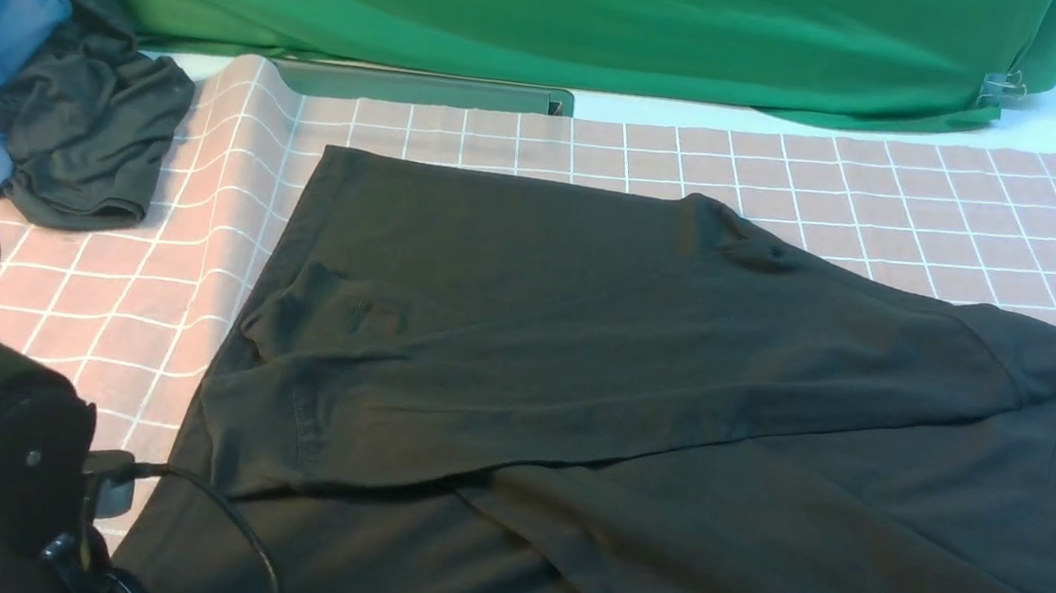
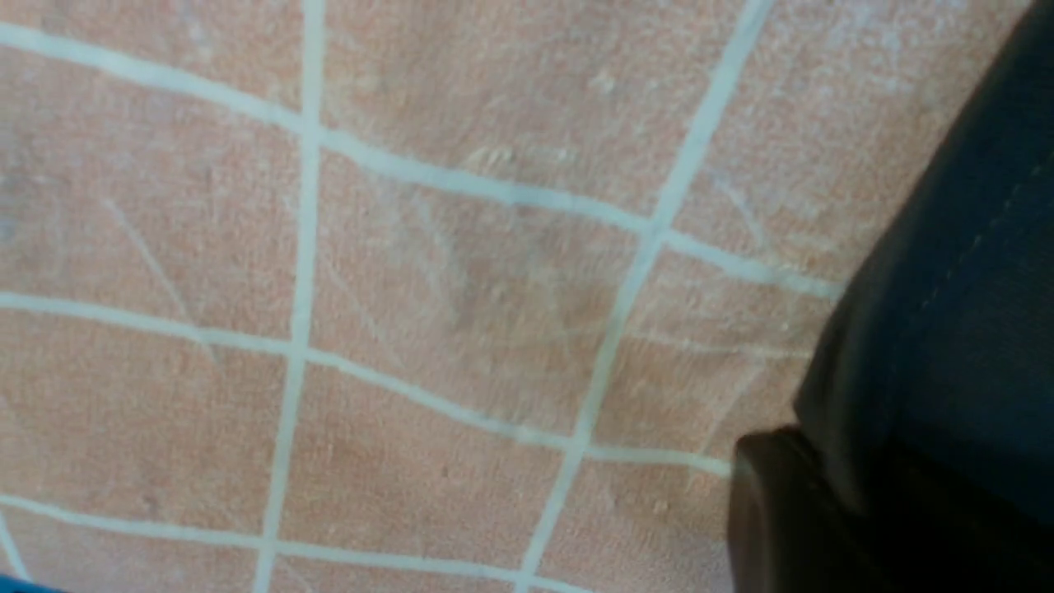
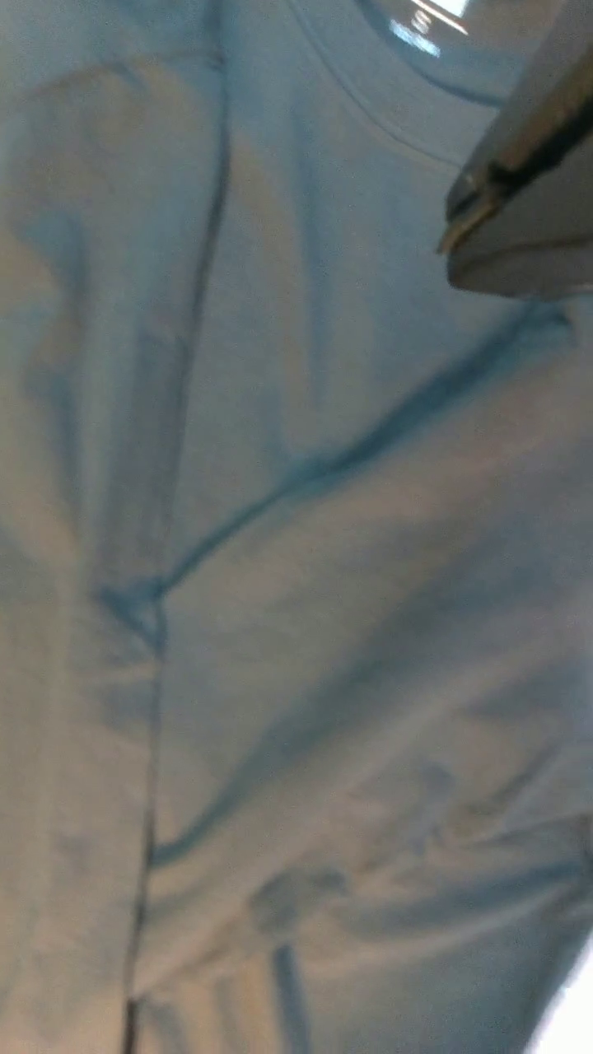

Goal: Fold a long-sleeved shirt over a pink coffee tablecloth.
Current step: 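Grasp the near edge of the shirt at its hem and shoulder corners, then fold the black garment in half by bringing its near edge over to the far edge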

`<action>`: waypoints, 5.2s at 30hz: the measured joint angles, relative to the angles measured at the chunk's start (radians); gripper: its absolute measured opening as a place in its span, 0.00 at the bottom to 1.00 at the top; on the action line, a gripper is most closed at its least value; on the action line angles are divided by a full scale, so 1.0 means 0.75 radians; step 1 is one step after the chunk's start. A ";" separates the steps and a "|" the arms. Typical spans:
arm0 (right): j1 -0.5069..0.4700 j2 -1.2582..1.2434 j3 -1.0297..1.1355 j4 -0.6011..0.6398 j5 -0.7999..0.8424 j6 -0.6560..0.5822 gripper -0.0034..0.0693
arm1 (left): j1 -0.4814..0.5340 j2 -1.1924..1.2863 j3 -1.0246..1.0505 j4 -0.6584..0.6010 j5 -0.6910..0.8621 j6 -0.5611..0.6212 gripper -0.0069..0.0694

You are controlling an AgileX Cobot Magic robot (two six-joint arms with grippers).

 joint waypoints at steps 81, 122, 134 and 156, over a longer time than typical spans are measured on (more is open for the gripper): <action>0.145 0.623 -0.269 -0.427 -0.277 0.287 0.15 | 0.329 0.718 -1.563 -0.171 0.193 0.127 0.13; 0.387 0.825 -0.628 -0.268 -0.319 -0.133 0.12 | 0.329 0.790 -1.717 -0.156 0.261 0.171 0.13; 0.387 0.895 -0.748 -0.270 -0.554 -0.133 0.12 | 0.329 0.868 -1.822 -0.021 0.108 0.103 0.13; 0.387 0.904 -0.905 -0.642 -0.413 0.202 0.45 | 0.329 0.932 -1.833 0.072 -0.066 0.242 0.53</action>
